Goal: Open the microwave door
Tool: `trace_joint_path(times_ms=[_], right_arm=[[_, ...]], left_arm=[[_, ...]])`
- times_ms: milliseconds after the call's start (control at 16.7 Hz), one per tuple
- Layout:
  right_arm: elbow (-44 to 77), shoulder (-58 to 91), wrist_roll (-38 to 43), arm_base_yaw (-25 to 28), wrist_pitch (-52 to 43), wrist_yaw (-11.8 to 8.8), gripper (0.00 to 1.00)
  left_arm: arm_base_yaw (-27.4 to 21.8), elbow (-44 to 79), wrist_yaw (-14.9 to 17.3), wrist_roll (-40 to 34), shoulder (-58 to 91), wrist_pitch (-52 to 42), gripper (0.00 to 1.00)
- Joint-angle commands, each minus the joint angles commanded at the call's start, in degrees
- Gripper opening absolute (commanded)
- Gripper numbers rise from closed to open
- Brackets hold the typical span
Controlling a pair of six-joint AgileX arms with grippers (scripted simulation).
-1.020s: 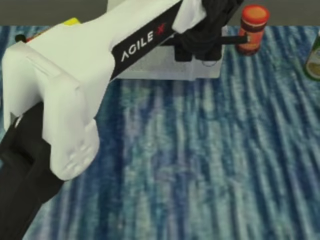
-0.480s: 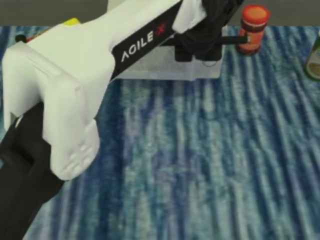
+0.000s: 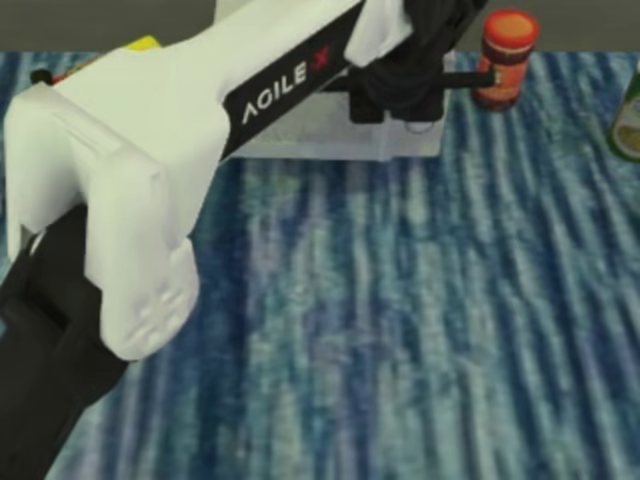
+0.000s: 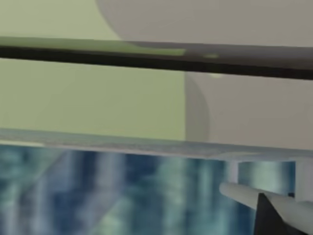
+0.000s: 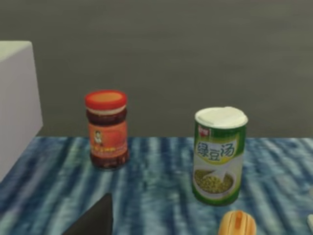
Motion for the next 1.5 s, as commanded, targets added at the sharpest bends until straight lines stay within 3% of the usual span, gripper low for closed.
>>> trace_joint_path(times_ms=[420, 1500], right_arm=[[0.0, 0.0, 0.0, 0.0, 0.0, 0.0, 1.0], [0.0, 0.0, 0.0, 0.0, 0.0, 0.0, 1.0]], left_arm=[[0.6, -7.1, 0.5, 2.2, -4.0, 3.7, 0.0], [0.6, -7.1, 0.5, 2.2, -4.1, 3.7, 0.0]])
